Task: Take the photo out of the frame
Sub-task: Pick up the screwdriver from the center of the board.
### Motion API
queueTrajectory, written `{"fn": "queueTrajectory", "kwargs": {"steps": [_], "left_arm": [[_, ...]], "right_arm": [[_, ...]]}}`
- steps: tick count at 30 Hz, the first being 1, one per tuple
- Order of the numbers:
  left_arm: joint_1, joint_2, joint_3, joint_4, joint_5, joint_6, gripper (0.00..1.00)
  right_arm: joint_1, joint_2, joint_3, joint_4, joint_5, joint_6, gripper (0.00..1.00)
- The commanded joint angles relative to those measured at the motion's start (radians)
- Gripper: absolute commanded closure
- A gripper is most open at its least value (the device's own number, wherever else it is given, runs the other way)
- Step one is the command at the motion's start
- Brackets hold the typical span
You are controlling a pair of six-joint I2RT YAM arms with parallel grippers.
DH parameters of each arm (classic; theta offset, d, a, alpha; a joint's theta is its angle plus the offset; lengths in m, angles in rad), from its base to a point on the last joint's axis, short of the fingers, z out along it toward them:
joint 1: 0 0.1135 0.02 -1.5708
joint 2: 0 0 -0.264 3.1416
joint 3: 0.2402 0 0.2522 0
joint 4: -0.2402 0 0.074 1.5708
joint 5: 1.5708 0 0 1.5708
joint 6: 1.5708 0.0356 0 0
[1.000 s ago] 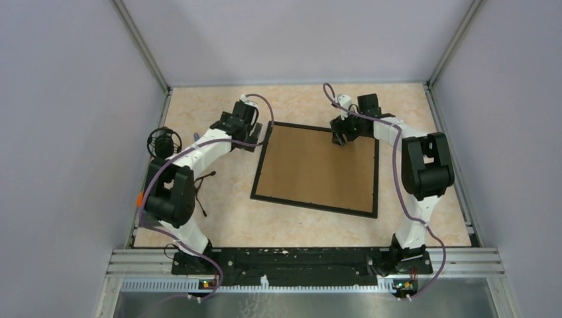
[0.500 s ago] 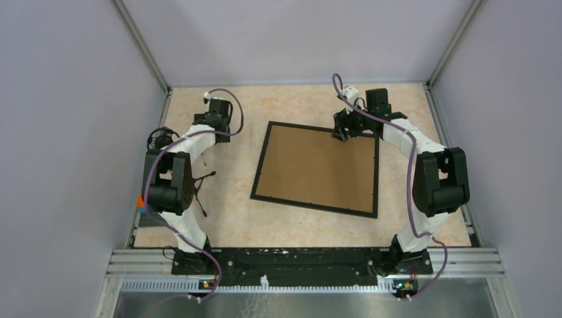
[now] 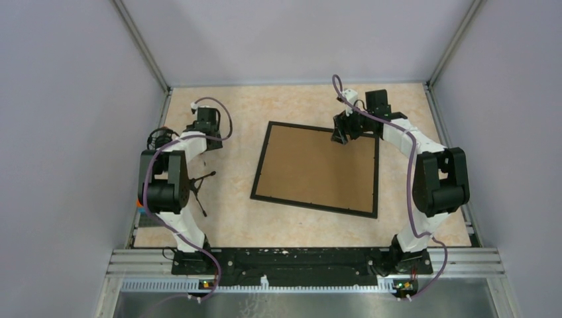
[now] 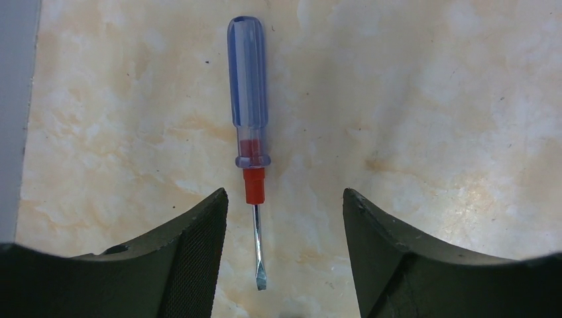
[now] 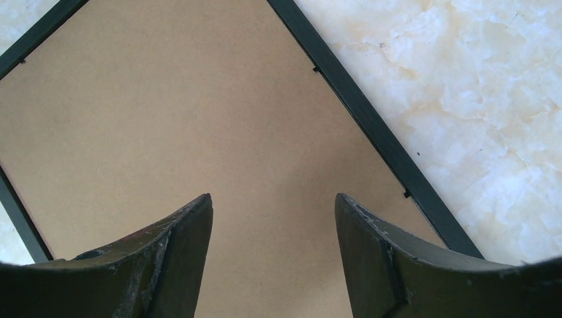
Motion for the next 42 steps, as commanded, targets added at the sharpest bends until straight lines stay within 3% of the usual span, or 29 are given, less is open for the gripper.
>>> {"fn": "queueTrajectory", "kwargs": {"steps": [1,18,33,37,42], "left_arm": [[0.028,0.011,-0.012,0.064,0.056,-0.042,0.31],[0.043,0.009,-0.094,0.114,0.159,-0.089,0.37],[0.02,0.01,-0.13,0.105,0.34,-0.07,0.91],[-0.051,-0.056,-0.164,0.119,0.328,-0.044,0.99],[-0.103,-0.163,-0.168,0.101,0.385,-0.016,1.0]], "right_arm": [[-0.005,-0.003,0.027,-0.006,-0.024,-0.016,0.33],[-0.005,0.029,0.081,-0.043,-0.035,-0.027,0.33],[-0.005,0.03,0.083,-0.05,-0.049,-0.018,0.33],[-0.005,0.02,0.088,-0.058,-0.077,0.006,0.33],[-0.01,-0.004,0.095,-0.062,-0.153,0.074,0.33]]}}
